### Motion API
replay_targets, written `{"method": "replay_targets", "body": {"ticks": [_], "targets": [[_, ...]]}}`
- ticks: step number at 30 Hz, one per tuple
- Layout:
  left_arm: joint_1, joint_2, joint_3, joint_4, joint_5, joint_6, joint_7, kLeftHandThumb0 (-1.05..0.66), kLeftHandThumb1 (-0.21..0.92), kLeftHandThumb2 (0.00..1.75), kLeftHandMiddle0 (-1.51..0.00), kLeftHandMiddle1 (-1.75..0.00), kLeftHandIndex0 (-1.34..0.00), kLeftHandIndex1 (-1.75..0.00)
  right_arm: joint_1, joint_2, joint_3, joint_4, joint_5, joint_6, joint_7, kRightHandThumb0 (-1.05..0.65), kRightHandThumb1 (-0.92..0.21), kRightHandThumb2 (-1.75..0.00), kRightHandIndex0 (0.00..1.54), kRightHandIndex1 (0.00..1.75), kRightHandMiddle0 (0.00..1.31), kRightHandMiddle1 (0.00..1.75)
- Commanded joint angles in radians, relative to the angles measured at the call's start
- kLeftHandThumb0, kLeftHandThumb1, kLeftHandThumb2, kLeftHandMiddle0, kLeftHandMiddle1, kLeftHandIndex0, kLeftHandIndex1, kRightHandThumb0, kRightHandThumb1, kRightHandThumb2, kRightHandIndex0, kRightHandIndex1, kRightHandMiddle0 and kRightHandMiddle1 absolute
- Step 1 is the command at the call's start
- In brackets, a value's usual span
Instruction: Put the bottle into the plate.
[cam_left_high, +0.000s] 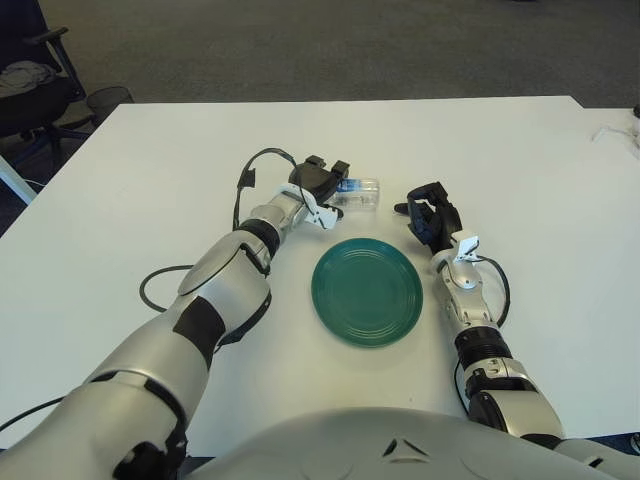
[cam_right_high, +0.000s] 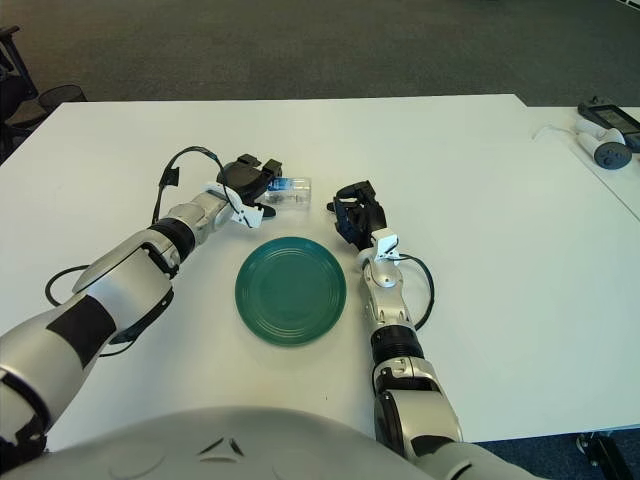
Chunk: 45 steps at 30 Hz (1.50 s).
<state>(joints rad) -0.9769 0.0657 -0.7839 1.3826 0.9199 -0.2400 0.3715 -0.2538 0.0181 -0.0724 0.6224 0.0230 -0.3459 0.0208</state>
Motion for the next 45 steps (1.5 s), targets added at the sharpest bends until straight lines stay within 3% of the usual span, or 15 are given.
{"method": "replay_targets", "body": {"ticks": [1, 4, 7, 9, 10, 12, 15, 20, 23, 45], "targets": [[0.045, -0.003, -0.055, 0.022, 0.059, 0.015, -0.002, -0.78, 0.91, 0.4, -0.26, -0.55, 0.0, -1.11, 0.061, 0.012, 0.006, 0.036, -0.003, 0.064, -0.011, -0.35, -0.92, -0.49, 0.41, 1.07, 0.23, 1.72], [0.046, 0.0, -0.079, 0.022, 0.077, 0.027, 0.012, -0.71, 0.86, 0.42, -0.3, -0.74, 0.0, -1.17, 0.066, 0.014, 0.008, 0.029, -0.003, 0.064, -0.016, -0.35, -0.91, -0.5, 0.41, 1.07, 0.24, 1.71], [0.06, 0.003, -0.112, 0.025, 0.106, 0.049, 0.036, -0.63, 0.71, 0.62, -0.3, -1.08, -0.06, -1.41, 0.068, 0.015, 0.006, 0.026, 0.002, 0.064, -0.018, -0.35, -0.9, -0.51, 0.41, 1.07, 0.25, 1.7], [0.066, 0.006, -0.133, 0.027, 0.123, 0.062, 0.049, -0.48, 0.71, 0.7, -0.32, -1.36, -0.25, -1.56, 0.07, 0.015, 0.005, 0.024, 0.003, 0.065, -0.022, -0.35, -0.9, -0.51, 0.41, 1.07, 0.25, 1.7], [0.066, 0.006, -0.139, 0.027, 0.128, 0.066, 0.052, -0.39, 0.67, 0.76, -0.35, -1.42, -0.26, -1.58, 0.071, 0.016, 0.004, 0.022, 0.003, 0.065, -0.024, -0.35, -0.9, -0.51, 0.41, 1.07, 0.25, 1.7], [0.07, 0.011, -0.144, 0.026, 0.128, 0.071, 0.061, -0.16, 0.52, 1.01, -0.46, -1.6, -0.33, -1.63, 0.071, 0.016, 0.001, 0.023, 0.004, 0.062, -0.031, -0.35, -0.89, -0.53, 0.41, 1.07, 0.25, 1.71], [0.074, 0.014, -0.146, 0.026, 0.121, 0.075, 0.066, -0.06, 0.36, 1.2, -0.57, -1.7, -0.46, -1.59, 0.075, 0.017, 0.001, 0.019, 0.001, 0.058, -0.04, -0.35, -0.87, -0.56, 0.41, 1.06, 0.24, 1.72], [0.078, 0.018, -0.142, 0.025, 0.111, 0.075, 0.076, -0.01, 0.12, 1.51, -0.74, -1.74, -0.59, -1.66, 0.084, 0.015, 0.005, 0.005, -0.003, 0.058, -0.047, -0.36, -0.84, -0.62, 0.42, 1.06, 0.25, 1.74], [0.08, 0.023, -0.138, 0.025, 0.106, 0.074, 0.077, -0.01, 0.07, 1.59, -0.78, -1.74, -0.59, -1.71, 0.086, 0.015, 0.005, 0.0, 0.002, 0.061, -0.044, -0.36, -0.83, -0.64, 0.42, 1.06, 0.25, 1.74], [0.08, 0.038, -0.09, 0.02, 0.062, 0.048, 0.09, 0.0, 0.1, 1.57, -0.79, -1.71, -0.54, -1.75, 0.093, 0.009, 0.002, -0.016, 0.011, 0.084, -0.028, -0.35, -0.85, -0.62, 0.42, 1.06, 0.24, 1.74]]}}
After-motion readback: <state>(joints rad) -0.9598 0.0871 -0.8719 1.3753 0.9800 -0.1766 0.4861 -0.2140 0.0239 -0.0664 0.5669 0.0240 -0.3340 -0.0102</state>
